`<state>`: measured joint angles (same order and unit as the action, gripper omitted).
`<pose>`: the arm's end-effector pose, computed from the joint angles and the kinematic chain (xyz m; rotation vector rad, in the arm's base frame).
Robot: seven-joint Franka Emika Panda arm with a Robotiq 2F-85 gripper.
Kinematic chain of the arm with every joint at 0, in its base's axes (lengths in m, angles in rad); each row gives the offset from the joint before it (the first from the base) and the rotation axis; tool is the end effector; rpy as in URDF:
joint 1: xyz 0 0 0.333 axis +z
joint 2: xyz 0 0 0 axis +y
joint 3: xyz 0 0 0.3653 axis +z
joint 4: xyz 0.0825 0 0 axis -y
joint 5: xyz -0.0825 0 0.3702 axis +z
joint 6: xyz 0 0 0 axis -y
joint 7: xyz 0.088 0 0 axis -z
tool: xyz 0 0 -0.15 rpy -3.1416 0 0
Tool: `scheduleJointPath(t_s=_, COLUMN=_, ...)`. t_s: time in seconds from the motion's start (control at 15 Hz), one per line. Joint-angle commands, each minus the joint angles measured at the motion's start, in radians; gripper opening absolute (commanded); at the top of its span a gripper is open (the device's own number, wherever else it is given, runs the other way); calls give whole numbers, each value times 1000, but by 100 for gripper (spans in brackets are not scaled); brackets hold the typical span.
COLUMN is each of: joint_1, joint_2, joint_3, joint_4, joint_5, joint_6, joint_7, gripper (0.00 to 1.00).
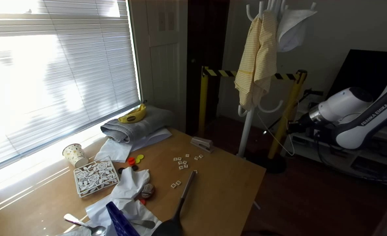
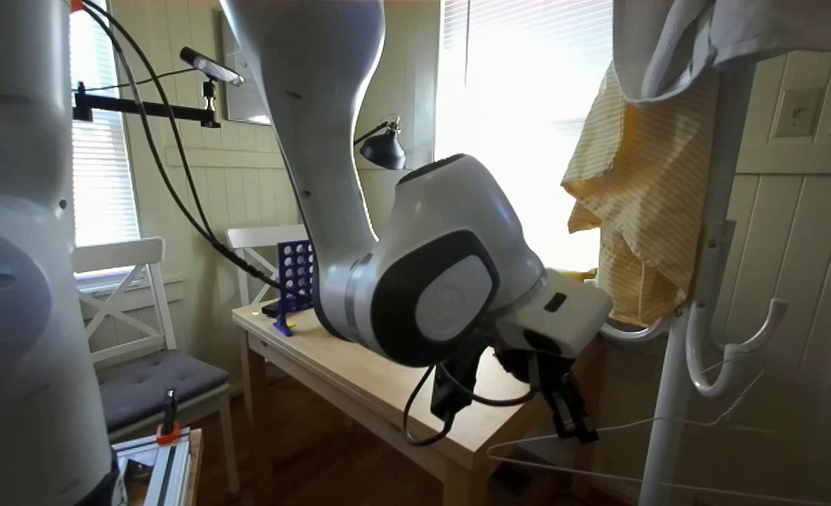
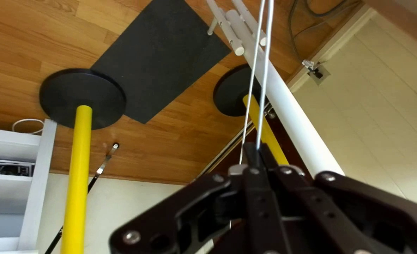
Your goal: Take the hanger off the bottom right hook and hang it on the top left hook
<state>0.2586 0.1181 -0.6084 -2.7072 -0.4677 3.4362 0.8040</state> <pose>0.4555 -0.1063 0.2892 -2.7927 0.9235 -0.9081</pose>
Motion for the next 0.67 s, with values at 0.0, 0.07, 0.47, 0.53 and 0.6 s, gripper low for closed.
scheduleJointPath(t_s=0.0, joint_1=-54, joint_2=-33, joint_3=71, joint_4=-124, joint_5=10, joint_6=35, joint_7=-96, gripper=1)
scheduleJointPath(t_s=0.07, joint_1=-127, joint_2=20, joint_3=162, joint_4=-59, joint_5=-143, joint_6=-18, joint_7=18, gripper=1)
scheduleJointPath(t_s=0.47, joint_1=-225, joint_2=64, joint_3=275, joint_4=-72, joint_5=-607, joint_6=-180, joint_7=172, gripper=1)
scheduleJointPath(t_s=0.53, joint_1=-247, joint_2=68, joint_3=281, joint_4=-71, joint_5=-685, joint_6=-208, joint_7=176, gripper=1)
scheduleJointPath(t_s=0.6, joint_1=-261, joint_2=68, joint_3=278, joint_4=-70, joint_5=-761, joint_6=-227, joint_7=169, gripper=1)
